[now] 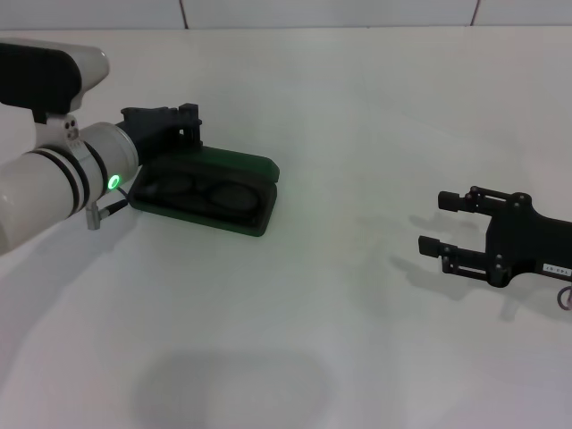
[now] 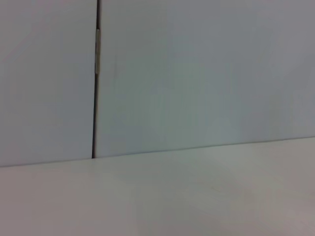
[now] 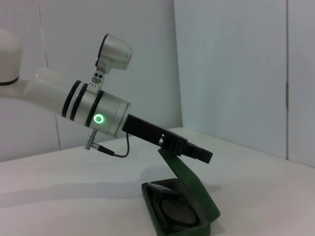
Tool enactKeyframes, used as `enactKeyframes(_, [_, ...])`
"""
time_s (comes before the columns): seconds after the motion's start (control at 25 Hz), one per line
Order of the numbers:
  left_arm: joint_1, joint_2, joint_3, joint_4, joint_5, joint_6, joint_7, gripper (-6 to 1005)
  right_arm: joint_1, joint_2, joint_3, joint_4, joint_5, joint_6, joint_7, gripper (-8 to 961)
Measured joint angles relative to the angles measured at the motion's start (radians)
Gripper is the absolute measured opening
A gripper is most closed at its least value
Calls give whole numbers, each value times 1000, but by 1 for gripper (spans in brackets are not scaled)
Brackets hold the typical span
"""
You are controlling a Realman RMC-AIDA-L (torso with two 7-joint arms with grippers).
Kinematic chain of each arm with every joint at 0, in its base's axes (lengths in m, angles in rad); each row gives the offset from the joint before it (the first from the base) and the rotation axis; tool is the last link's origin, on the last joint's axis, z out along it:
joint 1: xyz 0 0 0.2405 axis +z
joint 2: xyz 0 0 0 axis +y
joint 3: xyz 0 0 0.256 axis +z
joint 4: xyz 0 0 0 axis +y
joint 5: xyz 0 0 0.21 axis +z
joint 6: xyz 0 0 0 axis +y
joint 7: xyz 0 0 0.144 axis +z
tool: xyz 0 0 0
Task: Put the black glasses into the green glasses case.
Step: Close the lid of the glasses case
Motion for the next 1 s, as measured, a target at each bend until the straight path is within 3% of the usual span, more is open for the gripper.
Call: enactKeyframes(1.0, [26, -4, -34, 0, -5, 59, 84, 6, 13, 0, 0, 4, 0, 12, 5, 676])
